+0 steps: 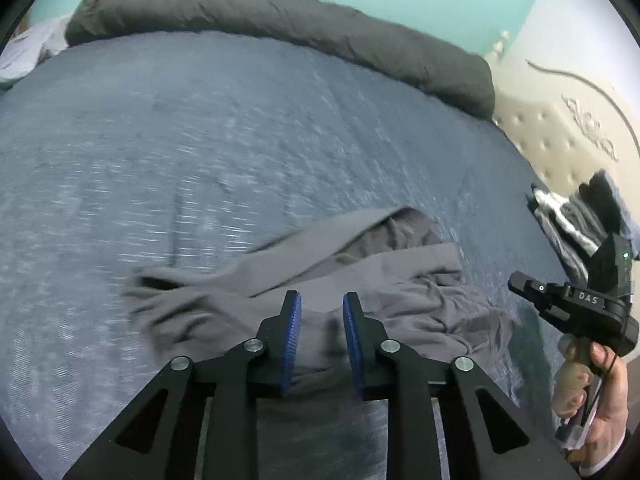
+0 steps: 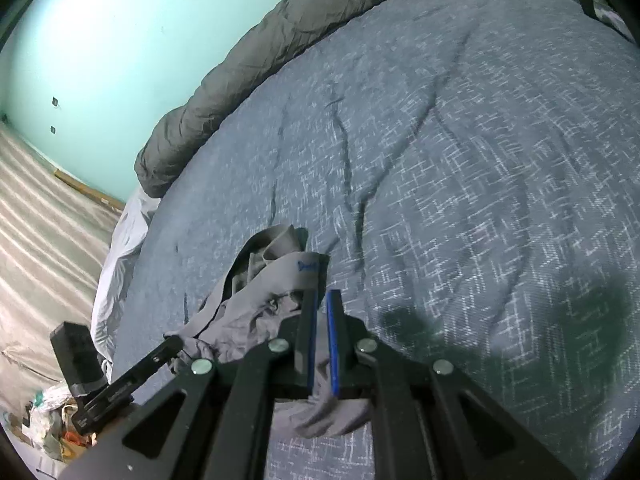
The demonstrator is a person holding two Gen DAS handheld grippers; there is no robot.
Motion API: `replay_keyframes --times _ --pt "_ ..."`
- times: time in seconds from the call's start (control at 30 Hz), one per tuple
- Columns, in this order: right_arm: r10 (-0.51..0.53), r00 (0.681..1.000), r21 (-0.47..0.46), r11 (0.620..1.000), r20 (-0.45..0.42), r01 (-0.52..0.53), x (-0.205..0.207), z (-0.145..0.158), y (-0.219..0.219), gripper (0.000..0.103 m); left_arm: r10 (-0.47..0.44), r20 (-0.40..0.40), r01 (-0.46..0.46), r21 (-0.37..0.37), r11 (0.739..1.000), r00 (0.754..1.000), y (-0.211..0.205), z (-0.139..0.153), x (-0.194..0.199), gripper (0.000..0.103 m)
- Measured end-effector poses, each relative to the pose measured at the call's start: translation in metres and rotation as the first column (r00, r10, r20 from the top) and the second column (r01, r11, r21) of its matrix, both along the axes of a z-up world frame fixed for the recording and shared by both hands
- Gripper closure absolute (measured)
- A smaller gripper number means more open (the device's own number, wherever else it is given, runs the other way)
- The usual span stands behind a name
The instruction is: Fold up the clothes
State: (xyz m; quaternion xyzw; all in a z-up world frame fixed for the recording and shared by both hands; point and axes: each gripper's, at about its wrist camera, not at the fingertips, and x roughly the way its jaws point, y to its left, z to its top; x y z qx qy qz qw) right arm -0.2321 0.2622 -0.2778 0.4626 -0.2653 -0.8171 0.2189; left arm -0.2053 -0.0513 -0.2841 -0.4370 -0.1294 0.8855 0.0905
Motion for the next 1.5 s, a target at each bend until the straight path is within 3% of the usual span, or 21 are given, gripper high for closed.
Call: replay_keyframes --times 0.23,0.47,0.5,0.57,0.6,0.77,1.1,1.4,1.5 --pt "-0.006 1.000 -0.013 1.000 0.030 0.006 -0.004 -0.009 0.001 0.097 -0.070 0.046 0.072 -0.027 0.997 0.996 0.031 -0.016 -0.024 0.065" --pt "-0.014 0.999 -0.030 0.999 0.042 0.015 -0.005 -0.011 0.003 0.097 -0.103 0.081 0.105 -0.024 0.994 0.991 0.046 -0.029 -0.034 0.065" --pt "-0.013 0.999 -0.029 0.999 0.042 0.015 -0.004 -0.011 0.004 0.097 -0.106 0.080 0.108 -0.022 0.994 0.991 0.047 -0.030 -0.034 0.066" --pt "-0.015 0.999 -0.027 0.999 0.041 0.016 -0.004 -0.011 0.005 0.097 -0.107 0.070 0.108 -0.023 0.994 0.992 0.045 -0.028 -0.032 0.092" --pt "-0.017 0.999 -0.027 0.999 0.041 0.018 -0.004 -0.010 0.006 0.097 -0.106 0.064 0.108 -0.023 0.994 0.992 0.044 -0.027 -0.030 0.096" --pt "-0.024 0.999 -0.028 0.999 0.038 0.025 -0.003 -0.008 0.007 0.097 -0.099 0.031 0.099 -0.018 0.995 0.995 0.035 -0.019 -0.022 0.097" --pt "-0.001 0.999 -0.008 1.000 0.042 0.002 -0.003 -0.010 -0.012 0.097 -0.031 -0.097 0.036 0.049 0.998 0.995 -0.014 0.028 0.008 0.097" --pt "0.019 0.999 0.001 1.000 0.032 -0.019 -0.011 -0.009 -0.032 0.097 0.058 -0.102 -0.047 0.111 0.993 0.993 -0.055 0.025 0.023 0.097" --pt "0.016 0.999 0.001 1.000 0.029 -0.016 -0.015 -0.009 -0.035 0.091 0.070 -0.098 -0.059 0.114 0.992 0.993 -0.062 0.023 0.029 0.097"
